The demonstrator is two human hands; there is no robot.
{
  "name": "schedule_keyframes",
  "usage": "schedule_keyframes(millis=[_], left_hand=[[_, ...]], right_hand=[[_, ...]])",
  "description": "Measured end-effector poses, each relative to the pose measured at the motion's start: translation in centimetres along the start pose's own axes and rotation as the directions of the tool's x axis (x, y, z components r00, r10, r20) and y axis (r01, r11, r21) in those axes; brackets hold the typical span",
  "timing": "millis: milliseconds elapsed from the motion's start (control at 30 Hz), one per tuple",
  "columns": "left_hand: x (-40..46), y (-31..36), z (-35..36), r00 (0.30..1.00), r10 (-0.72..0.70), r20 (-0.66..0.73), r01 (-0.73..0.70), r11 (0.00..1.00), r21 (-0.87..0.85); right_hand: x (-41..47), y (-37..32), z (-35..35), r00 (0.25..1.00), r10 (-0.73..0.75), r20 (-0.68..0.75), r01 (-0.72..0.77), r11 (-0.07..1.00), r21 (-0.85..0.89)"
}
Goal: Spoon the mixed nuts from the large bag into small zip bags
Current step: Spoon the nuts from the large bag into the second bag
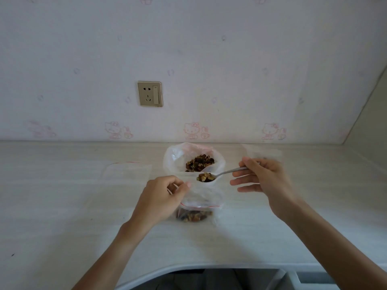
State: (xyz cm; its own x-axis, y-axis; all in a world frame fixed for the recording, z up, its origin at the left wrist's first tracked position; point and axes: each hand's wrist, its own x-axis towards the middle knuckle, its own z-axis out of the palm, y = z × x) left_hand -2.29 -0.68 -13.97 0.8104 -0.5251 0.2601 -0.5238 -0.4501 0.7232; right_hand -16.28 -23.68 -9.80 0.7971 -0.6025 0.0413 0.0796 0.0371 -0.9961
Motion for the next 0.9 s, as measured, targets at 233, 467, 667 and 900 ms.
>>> schedule_keyframes(millis=[233, 467, 667, 900], left_hand=[[-0.2, 0.5, 0.1, 0.999, 0.006, 0.04, 0.0, 0.987, -0.16], [-0.4, -0.2, -0.5, 0.999, -0.032, 0.014, 0.034, 0.989, -0.147], [0.0, -0.2, -0.6, 0.997, -0.071, 0.038, 0.074, 0.994, -0.084], [2.1, -1.3, -1.5, 0.973, -0.143, -0.183, 0.146, 0.989, 0.001]], right_hand=[[-2.5, 0.7, -0.2, 0.946, -0.276, 0.171, 0.323, 0.844, -0.428], [-4.2, -1.1, -0.5, 0.501, -0.568, 0.653, 0.821, 0.074, -0.566], [-2.7, -0.7, -0.1, 0.855, -0.481, 0.195, 0.519, 0.788, -0.332], [0.5, 0.7, 0.2, 0.997, 0.011, -0.075, -0.006, 0.998, 0.063]])
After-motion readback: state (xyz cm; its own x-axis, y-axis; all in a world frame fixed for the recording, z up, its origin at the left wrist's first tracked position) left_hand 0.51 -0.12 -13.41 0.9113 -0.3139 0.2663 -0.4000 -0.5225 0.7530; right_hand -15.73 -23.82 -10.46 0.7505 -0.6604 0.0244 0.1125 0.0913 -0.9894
